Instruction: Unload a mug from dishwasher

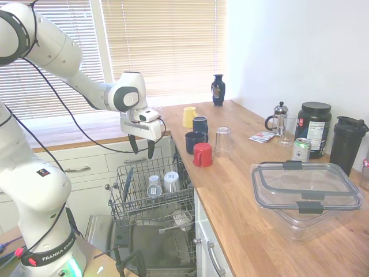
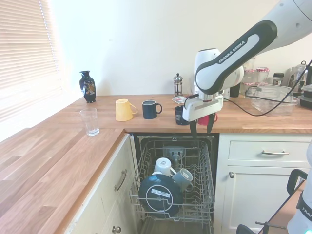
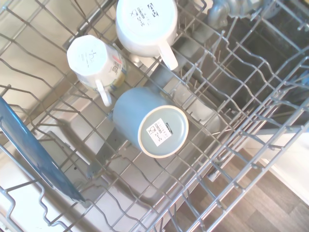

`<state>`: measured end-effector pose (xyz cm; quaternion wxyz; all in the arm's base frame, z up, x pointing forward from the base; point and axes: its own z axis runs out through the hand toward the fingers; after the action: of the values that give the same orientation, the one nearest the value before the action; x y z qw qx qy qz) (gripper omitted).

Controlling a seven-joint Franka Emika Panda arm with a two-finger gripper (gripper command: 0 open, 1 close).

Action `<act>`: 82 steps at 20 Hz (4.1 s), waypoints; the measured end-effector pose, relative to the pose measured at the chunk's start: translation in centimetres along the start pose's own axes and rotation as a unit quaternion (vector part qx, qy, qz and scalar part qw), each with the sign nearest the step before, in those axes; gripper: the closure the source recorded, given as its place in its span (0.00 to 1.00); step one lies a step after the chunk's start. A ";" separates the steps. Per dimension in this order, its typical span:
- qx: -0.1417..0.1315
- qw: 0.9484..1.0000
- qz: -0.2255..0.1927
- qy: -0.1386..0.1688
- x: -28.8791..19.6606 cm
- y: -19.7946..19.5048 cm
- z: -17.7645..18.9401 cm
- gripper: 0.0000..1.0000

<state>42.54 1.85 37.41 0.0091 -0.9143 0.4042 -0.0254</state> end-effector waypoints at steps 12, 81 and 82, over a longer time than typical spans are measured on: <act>-0.025 0.999 -0.034 -0.007 -1.5 0.1 11.5 0.00; 0.058 0.984 -0.170 -0.022 0.3 -4.1 31.5 1.00; 0.054 0.984 -0.168 -0.017 0.1 -4.2 31.5 1.00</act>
<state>47.38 4.51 6.16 0.0614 -0.9677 0.2424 -0.0330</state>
